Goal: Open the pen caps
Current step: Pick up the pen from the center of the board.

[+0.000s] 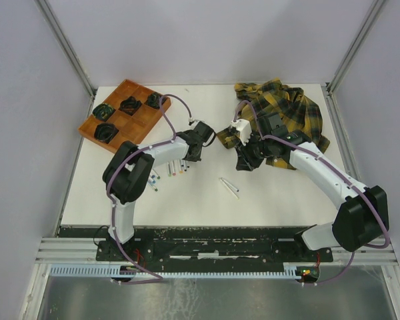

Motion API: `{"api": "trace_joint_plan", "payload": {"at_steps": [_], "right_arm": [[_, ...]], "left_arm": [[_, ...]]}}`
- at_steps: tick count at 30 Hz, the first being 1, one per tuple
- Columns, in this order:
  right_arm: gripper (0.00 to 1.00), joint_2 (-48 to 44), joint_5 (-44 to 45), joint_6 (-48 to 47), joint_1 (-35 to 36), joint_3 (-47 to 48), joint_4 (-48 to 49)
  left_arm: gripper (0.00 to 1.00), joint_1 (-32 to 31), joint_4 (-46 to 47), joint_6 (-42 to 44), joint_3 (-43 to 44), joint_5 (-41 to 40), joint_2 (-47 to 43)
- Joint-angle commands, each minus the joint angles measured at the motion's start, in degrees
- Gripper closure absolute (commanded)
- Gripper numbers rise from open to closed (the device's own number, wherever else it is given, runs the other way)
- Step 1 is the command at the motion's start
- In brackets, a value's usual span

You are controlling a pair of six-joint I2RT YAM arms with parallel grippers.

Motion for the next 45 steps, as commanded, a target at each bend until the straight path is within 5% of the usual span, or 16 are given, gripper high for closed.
{"api": "trace_joint_plan", "payload": {"at_steps": [1, 6, 17, 25, 31, 39, 45], "right_arm": [[0.65, -1.24, -1.51, -0.12, -0.31, 1.63, 1.15], [0.65, -1.20, -2.69, 0.31, -0.47, 1.72, 1.19], [0.65, 1.43, -13.14, 4.21, -0.87, 0.99, 2.27], [0.66, -0.63, -26.40, 13.29, -0.96, -2.84, 12.29], [0.63, -6.02, -31.38, 28.19, -0.95, -10.53, 32.16], [0.46, -6.19, -32.87, 53.32, -0.87, -22.42, 72.08], [0.42, -6.26, -32.51, 58.98, 0.65, -24.70, 83.13]], "left_arm": [[0.87, 0.31, 2.38, -0.42, -1.46, 3.40, -0.38], [0.97, 0.32, 4.77, -1.19, -3.52, 5.29, -3.37], [0.97, -0.36, 18.62, -3.32, -17.82, 12.60, -23.52], [0.97, -0.58, 50.71, -9.46, -42.26, 25.54, -47.40], [0.97, -2.12, 74.55, -15.89, -55.55, 24.92, -58.27], [0.97, -8.58, 92.80, -14.62, -61.49, 19.51, -60.58], [0.97, -12.54, 101.63, -13.80, -62.58, 17.93, -57.35]]}}
